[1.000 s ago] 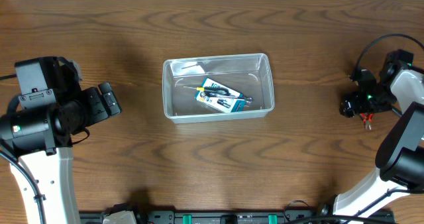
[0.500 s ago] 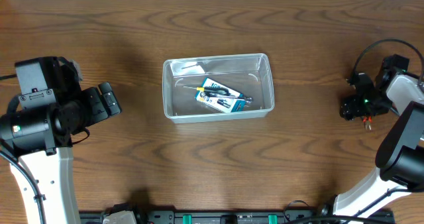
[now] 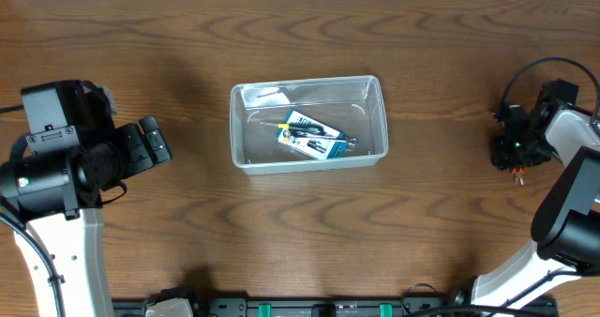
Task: Pack container
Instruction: 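Move the right gripper to the red pliers and grasp them, then carry the red pliers with the right gripper into the container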
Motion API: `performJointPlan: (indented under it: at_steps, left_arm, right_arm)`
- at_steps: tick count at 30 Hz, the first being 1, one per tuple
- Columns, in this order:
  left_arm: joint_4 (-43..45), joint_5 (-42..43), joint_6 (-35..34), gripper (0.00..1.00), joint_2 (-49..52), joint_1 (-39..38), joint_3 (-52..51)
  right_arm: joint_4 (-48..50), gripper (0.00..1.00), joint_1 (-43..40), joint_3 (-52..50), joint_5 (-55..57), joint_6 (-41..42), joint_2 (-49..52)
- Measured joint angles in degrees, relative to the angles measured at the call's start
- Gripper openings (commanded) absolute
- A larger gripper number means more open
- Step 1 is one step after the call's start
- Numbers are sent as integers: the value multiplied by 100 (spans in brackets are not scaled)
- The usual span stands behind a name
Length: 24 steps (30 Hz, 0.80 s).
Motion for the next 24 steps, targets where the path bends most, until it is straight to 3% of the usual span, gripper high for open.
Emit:
performJointPlan:
  at_steps: [8,14,24]
  left_arm:
    - [0,0,0,98,0,2,0]
    - [9,-24,0,98,0,0,0]
    - [372,-890,0,98,-59,35,131]
  right_arm:
    - [103,19,7,-7,70,358,-2]
    - [208,1,129,-9,238,675,-9]
    - [-435,1,1038,407,-184,1237,-2]
